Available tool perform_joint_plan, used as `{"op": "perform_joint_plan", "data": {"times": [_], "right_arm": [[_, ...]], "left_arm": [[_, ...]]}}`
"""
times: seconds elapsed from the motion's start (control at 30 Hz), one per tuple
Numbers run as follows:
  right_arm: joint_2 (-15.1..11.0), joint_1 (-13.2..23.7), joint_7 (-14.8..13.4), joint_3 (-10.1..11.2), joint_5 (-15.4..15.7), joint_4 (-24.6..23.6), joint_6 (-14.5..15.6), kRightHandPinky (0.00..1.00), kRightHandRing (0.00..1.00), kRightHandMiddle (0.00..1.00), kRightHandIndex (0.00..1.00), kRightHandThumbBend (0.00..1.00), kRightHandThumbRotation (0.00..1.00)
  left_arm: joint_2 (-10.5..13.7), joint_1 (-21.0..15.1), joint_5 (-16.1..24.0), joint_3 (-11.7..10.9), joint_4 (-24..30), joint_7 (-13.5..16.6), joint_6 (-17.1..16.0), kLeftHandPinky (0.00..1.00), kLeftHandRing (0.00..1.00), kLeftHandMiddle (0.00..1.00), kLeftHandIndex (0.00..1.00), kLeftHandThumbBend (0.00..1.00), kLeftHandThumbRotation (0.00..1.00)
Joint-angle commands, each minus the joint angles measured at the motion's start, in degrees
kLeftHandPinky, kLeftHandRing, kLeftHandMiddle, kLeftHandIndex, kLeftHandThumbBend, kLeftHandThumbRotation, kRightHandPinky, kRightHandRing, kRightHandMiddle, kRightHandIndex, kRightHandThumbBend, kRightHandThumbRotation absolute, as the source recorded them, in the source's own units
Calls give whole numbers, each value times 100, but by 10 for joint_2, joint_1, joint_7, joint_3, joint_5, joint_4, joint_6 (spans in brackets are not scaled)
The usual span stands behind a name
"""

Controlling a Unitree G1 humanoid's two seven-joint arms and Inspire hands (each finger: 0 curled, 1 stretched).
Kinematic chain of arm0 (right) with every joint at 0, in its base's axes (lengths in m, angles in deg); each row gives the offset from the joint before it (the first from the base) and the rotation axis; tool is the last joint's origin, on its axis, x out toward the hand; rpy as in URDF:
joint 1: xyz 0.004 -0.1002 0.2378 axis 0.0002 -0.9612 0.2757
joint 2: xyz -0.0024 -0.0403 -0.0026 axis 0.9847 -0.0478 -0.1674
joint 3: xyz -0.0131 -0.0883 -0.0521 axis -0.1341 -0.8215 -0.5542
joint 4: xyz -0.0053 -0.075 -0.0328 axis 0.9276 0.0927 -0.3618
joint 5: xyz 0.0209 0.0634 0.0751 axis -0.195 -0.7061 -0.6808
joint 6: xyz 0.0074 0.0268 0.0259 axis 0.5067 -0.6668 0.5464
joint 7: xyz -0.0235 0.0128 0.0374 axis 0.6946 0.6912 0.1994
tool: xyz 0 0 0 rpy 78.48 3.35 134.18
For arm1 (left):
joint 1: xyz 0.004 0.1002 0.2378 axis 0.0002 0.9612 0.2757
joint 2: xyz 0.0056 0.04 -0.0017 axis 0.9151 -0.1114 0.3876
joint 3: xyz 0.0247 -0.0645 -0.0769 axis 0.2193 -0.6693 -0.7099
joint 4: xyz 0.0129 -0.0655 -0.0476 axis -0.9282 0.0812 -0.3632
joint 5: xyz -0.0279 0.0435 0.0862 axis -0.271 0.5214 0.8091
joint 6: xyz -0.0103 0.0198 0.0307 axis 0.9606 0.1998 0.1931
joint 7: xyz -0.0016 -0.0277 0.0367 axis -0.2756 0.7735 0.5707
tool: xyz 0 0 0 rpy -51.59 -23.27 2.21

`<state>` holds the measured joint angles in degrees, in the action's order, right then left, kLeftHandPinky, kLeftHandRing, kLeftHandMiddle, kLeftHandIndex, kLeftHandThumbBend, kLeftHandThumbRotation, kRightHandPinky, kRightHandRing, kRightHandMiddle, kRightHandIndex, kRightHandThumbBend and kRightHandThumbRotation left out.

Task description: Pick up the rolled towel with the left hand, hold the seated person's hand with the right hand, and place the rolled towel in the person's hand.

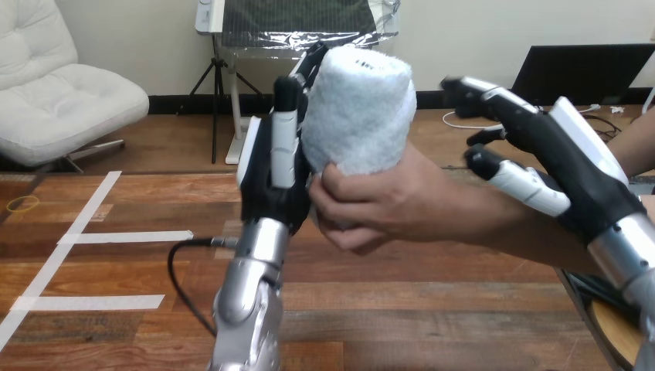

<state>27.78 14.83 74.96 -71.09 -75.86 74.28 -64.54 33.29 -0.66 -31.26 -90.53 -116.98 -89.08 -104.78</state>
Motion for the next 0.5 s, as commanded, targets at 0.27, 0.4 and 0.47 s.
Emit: {"op": "perform_joint_plan", "data": {"times": [0.27, 0.4, 0.47], "right_arm": [[77, -28, -40, 18, -53, -69, -57, 80, 90, 91, 92, 90, 100], [90, -39, -32, 18, -83, -81, -70, 84, 92, 93, 94, 91, 100], [98, -47, -37, 19, -86, -90, -77, 85, 93, 93, 94, 91, 100]], "left_arm": [[35, 87, -6, 6, 144, -19, 40, 100, 90, 89, 87, 82, 100], [44, 112, -6, 8, 179, -22, 51, 99, 90, 89, 86, 82, 100], [49, 128, -10, 9, 203, -23, 61, 99, 90, 89, 86, 83, 100]]}}
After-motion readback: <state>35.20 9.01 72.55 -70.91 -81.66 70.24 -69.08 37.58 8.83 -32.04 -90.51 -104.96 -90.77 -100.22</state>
